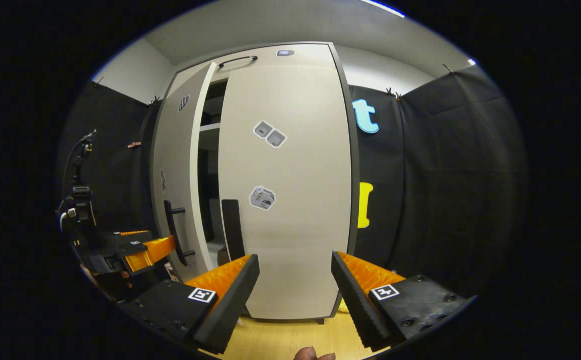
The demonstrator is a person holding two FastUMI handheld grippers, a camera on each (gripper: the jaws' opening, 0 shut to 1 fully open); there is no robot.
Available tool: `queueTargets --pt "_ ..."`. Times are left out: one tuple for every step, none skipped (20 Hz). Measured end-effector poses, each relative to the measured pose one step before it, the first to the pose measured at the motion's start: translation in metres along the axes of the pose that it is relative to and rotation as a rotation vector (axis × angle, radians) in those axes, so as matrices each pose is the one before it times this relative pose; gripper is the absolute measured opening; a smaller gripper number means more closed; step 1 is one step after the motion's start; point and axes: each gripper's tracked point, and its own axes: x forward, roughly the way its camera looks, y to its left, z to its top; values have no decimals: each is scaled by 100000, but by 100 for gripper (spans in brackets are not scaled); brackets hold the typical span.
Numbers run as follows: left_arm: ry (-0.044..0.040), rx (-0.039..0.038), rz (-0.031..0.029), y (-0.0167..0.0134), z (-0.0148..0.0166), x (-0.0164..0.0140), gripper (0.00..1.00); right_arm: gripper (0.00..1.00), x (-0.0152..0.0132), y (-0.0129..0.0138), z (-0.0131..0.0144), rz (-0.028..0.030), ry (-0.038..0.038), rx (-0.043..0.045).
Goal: Grab one shoe with the right hand and put it into the shoe cabinet, grab the other shoe with the left hand and put it into the shoe cabinet; then close the right door with the right hand and the left door with the left hand.
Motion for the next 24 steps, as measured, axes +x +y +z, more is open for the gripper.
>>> queueTargets --pt "-183 1 3 -74 -12 225 95 96 -136 115 84 216 -185 -35" --pt "94 -16 -40 -75 -38 247 95 96 -131 124 52 169 -118 -9" --pt "-25 -154 -104 -51 28 149 95 96 47 56 -26 157 24 -68" --pt "332 -164 -112 -29 -58 167 95 96 -104 68 24 -19 -58 25" --pt "469 -23 161 9 40 -10 95 96 -143 182 17 257 28 200" --pt "988 153 660 189 -43 -35 92 96 -137 108 35 85 -62 204" --pt "546 -27 740 72 -44 -297 95 96 -214 29 111 133 -34 166" --pt "-189 -228 444 75 68 -354 95 96 -77 73 80 79 -71 102" --pt "-370 -417 163 -7 112 -452 95 96 -195 74 50 118 -198 67" --pt "-386 -423 101 17 188 -537 95 96 -174 2 4 -57 -217 -15" --pt "-456 -231 -192 -25 54 -576 95 96 132 -31 36 -93 -182 63" --pt "-223 284 -158 -71 141 -586 95 96 -64 44 57 2 -83 159" --pt "-75 522 157 74 85 -603 95 96 -165 38 23 -106 -55 52" --pt "-269 552 -178 6 130 -667 95 96 -168 88 140 -1 -50 -52" --pt "-398 472 -15 34 115 -586 95 96 -445 155 -7 29 46 -52" --pt "-436 644 -175 46 179 -747 95 96 -503 242 -76 384 33 125" --pt "-310 645 -538 -1 226 -674 95 96 -301 264 -1 486 35 19" --pt "-248 463 -383 -6 185 -713 95 96 -189 202 9 168 -62 -202" --pt "-526 239 -268 -34 254 -657 95 96 -21 160 70 156 -283 -348" --pt "-587 91 96 134 345 -718 95 96 -153 177 57 58 -312 -415" --pt "-453 16 -47 72 233 -610 95 96 -78 212 28 207 -171 -300" --pt "-426 68 309 175 251 -626 95 96 -178 247 38 330 -143 -206" --pt "-691 147 353 161 278 -536 95 96 -161 281 64 227 -175 -44" --pt "-519 591 323 112 214 -523 95 96 -141 167 19 173 -61 21"
